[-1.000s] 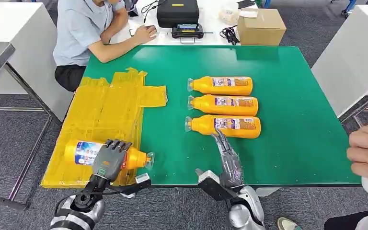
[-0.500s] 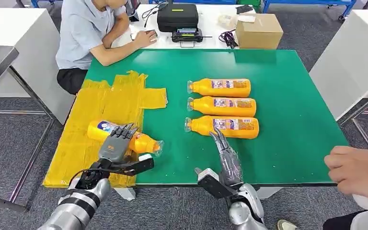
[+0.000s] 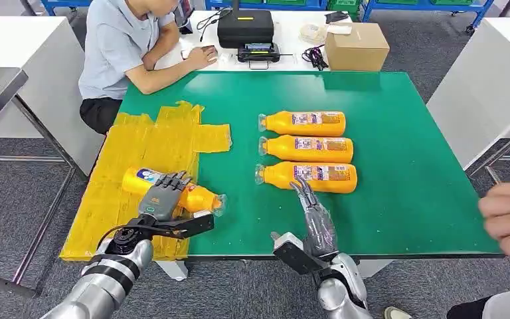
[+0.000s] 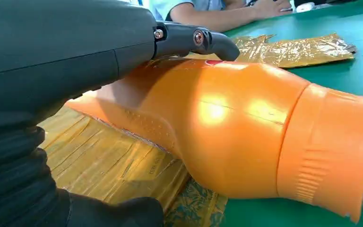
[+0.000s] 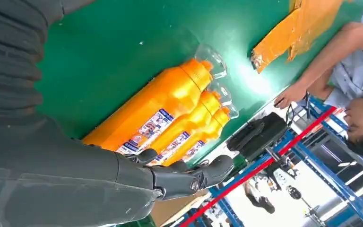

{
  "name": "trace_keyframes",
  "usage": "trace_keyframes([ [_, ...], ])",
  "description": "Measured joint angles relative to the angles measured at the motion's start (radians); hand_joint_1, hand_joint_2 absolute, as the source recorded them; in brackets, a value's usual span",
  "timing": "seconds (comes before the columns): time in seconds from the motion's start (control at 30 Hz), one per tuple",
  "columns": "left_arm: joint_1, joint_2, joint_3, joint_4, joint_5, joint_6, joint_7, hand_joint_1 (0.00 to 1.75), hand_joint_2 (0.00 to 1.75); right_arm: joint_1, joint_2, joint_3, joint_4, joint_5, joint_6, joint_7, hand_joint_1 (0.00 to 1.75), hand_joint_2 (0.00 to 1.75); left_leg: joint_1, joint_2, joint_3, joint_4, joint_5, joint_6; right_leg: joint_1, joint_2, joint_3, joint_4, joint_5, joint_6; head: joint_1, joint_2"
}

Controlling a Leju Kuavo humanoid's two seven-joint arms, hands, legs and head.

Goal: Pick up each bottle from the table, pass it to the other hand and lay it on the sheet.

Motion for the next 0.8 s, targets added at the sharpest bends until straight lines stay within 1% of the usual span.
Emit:
trace_keyframes([
  [0.37, 0.017, -0.015, -0.007, -0.034, -0.057, -0.008, 0.034, 0.0, 1.75, 0.002, 0.0, -0.004, -0.004, 0.019, -0.01, 0.009, 0.0, 1.75, 0.0, 0.0, 0.003, 0.0, 0.0, 0.001, 0.0, 0.0, 0.002, 0.0, -0.001, 0.002, 0.0, 0.0],
  [0.43, 0.036, -0.018, -0.025, -0.071, -0.1, -0.013, 0.062, 0.0, 1.75, 0.012, 0.002, -0.011, -0.013, 0.029, -0.014, 0.013, 0.0, 1.75, 0.0, 0.0, 0.002, 0.0, 0.0, 0.001, 0.0, 0.0, 0.001, 0.0, -0.001, 0.003, 0.0, 0.0],
  [0.57, 0.105, -0.027, -0.079, -0.221, -0.18, -0.061, 0.121, 0.0, 1.75, 0.046, 0.008, -0.037, -0.045, 0.051, -0.016, 0.02, 0.0, 1.75, 0.0, 0.001, -0.003, 0.001, 0.0, 0.002, 0.0, 0.0, -0.004, 0.0, 0.0, 0.003, 0.0, 0.0],
  [0.8, 0.177, -0.029, -0.124, -0.351, -0.194, -0.077, 0.138, 0.0, 1.75, 0.069, 0.013, -0.058, -0.072, 0.06, -0.016, 0.023, 0.0, 1.75, 0.0, 0.001, -0.013, 0.001, 0.0, 0.002, 0.0, 0.0, -0.014, 0.0, -0.001, 0.004, 0.0, 0.0],
])
